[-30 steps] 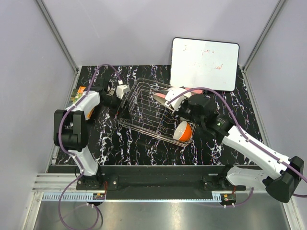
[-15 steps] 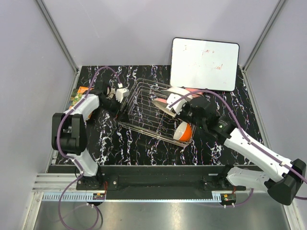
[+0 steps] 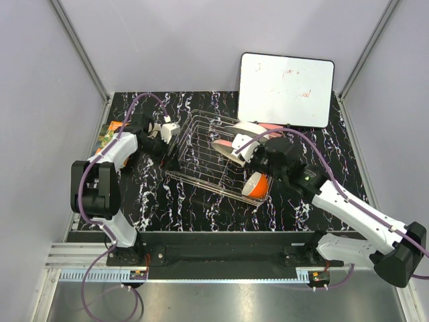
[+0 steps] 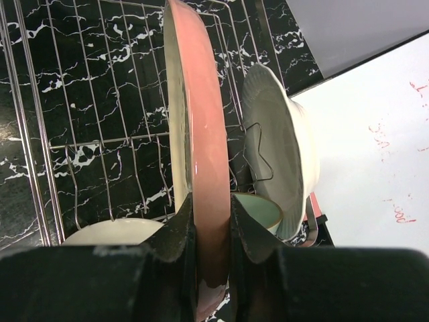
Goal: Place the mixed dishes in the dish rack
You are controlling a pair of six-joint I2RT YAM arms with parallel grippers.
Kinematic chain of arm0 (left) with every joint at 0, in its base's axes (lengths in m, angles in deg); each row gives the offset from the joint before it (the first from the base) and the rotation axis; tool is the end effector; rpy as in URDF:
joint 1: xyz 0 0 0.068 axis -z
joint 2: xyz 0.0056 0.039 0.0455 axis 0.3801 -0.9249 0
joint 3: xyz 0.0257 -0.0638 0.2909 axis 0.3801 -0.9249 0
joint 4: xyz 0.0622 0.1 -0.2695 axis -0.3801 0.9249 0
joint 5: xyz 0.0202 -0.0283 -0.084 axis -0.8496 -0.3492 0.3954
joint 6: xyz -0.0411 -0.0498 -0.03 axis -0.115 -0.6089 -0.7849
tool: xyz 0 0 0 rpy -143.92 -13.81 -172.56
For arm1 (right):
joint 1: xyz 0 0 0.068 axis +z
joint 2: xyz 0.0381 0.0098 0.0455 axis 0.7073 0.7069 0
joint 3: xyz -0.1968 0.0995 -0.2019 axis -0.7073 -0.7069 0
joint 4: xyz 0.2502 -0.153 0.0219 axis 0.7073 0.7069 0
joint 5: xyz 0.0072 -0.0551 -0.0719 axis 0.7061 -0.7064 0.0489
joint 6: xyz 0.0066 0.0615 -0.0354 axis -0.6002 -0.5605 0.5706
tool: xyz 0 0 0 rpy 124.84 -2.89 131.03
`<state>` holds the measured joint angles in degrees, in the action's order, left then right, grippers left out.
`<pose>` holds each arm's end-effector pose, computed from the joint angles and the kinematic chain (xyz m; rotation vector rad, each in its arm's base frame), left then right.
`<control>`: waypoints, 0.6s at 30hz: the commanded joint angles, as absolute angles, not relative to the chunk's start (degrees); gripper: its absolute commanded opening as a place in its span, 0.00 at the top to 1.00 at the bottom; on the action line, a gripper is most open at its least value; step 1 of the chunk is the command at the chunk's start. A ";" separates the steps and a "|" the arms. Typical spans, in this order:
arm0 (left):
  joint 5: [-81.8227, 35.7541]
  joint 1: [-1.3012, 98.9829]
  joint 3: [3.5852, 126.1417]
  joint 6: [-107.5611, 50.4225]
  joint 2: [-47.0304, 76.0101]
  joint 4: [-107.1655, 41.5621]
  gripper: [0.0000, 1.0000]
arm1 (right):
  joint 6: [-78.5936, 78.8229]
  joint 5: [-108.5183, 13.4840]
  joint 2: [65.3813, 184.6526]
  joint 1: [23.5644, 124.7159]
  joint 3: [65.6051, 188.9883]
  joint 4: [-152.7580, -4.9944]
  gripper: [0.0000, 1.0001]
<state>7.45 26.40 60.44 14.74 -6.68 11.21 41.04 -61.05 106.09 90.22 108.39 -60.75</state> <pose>0.3632 -0.0624 0.2072 0.9309 2.3863 -0.7693 0.2077 0.2007 0.3499 -1.2183 1.5735 0.0227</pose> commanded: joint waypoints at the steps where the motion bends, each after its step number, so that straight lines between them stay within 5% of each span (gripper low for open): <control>1: 7.11 26.65 60.28 16.32 -4.15 10.70 0.01 | 41.38 -58.94 107.12 89.93 108.70 -64.71 1.00; 18: 6.23 26.65 58.70 18.17 -3.09 10.96 0.01 | 40.68 -66.66 116.01 90.01 108.97 -64.97 1.00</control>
